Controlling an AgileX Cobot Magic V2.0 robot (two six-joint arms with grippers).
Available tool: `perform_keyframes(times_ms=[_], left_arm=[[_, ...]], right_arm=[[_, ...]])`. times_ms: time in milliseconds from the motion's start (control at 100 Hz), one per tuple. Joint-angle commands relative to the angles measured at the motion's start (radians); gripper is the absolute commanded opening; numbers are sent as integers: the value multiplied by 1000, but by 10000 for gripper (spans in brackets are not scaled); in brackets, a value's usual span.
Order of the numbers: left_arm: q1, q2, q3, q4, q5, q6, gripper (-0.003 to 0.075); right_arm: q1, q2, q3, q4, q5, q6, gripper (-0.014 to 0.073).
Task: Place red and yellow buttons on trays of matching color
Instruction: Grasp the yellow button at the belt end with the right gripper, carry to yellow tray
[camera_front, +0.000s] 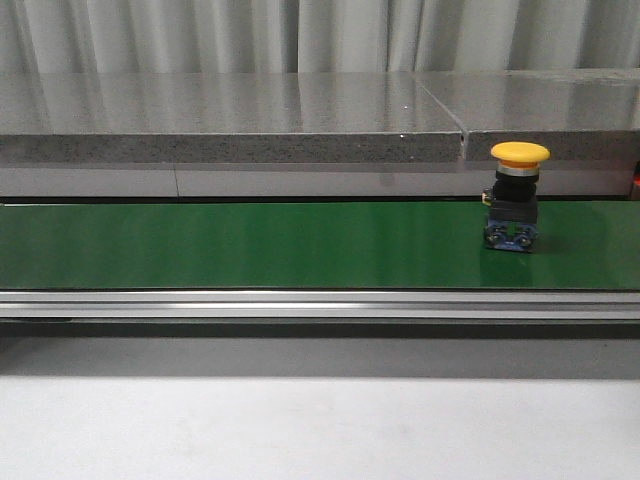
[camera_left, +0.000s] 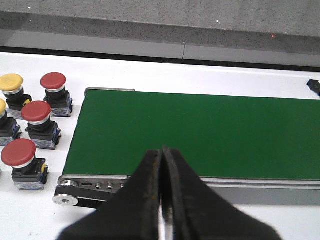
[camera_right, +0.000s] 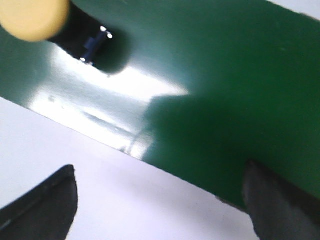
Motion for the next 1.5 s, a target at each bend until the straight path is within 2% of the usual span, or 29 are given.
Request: perform_keyframes(times_ms=[0,390,860,960,1150,1220,1290,1490], left_arm=[[-9,3,-27,-6,-70,-6,-19],[-9,3,-27,-6,-70,-6,-19],[-9,3,-27,-6,-70,-6,-19],[-9,3,-27,-6,-70,-6,-19],[-9,3,-27,-6,-70,-6,-19],[-9,3,-27,-6,-70,-6,-19],[-9,3,-27,-6,-70,-6,-19],[-9,3,-27,-6,-70,-6,-19]], right_arm=[[27,-29,-21,11,-68,-16,654],[94,96,-73,19,-157,-16,654],[96,200,-146,23,-174,-16,646],[96,208,-146,23,-184,-16,561],[96,207,-146,23,-164,-15,232],[94,203,-147,22,-140,-9,143],[85,202,-162,21,-105,2,104],[-5,184,-248,-20,11,107,103]])
